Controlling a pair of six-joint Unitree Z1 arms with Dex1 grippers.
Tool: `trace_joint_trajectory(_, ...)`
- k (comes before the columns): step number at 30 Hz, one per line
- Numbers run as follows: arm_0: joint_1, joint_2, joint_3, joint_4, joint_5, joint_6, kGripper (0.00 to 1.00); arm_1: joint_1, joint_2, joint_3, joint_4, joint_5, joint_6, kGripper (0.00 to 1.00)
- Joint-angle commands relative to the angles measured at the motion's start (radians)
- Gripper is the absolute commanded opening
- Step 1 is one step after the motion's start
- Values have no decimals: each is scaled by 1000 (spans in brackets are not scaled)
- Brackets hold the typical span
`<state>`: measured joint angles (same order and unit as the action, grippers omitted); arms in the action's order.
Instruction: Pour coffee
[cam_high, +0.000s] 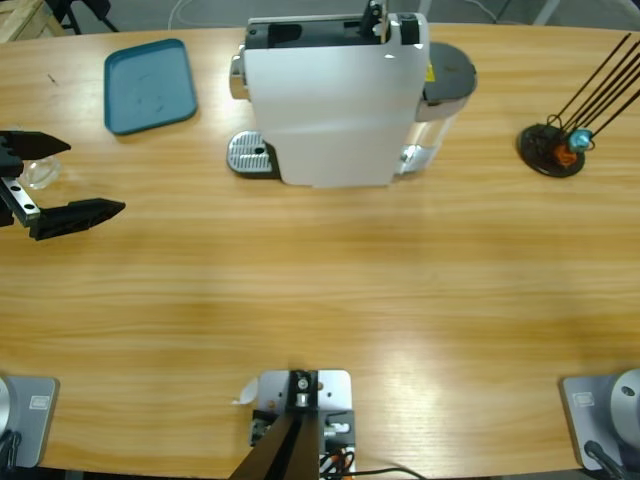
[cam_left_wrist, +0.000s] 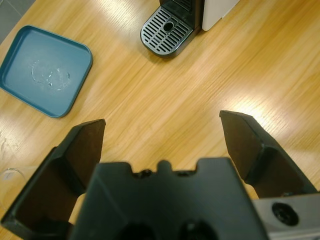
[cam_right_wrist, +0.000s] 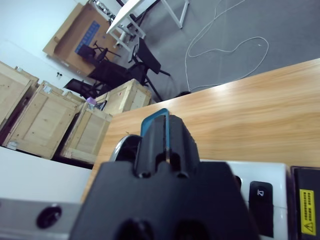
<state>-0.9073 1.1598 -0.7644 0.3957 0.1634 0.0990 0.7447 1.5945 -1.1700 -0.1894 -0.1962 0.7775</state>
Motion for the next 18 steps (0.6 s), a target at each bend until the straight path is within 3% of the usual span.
trace_joint_trajectory(1, -7, 12, 21, 9, -13, -1, 1000, 91, 139, 20, -14, 15, -12, 0)
trace_joint_trajectory(8, -7, -10, 36, 15, -13, -4, 1000, 104, 241, 18, 17, 29, -116, 0)
trace_joint_trajectory(18, -7, -3, 42, 20, -13, -4, 1000, 104, 290, 29, 13, 39, -138, 0)
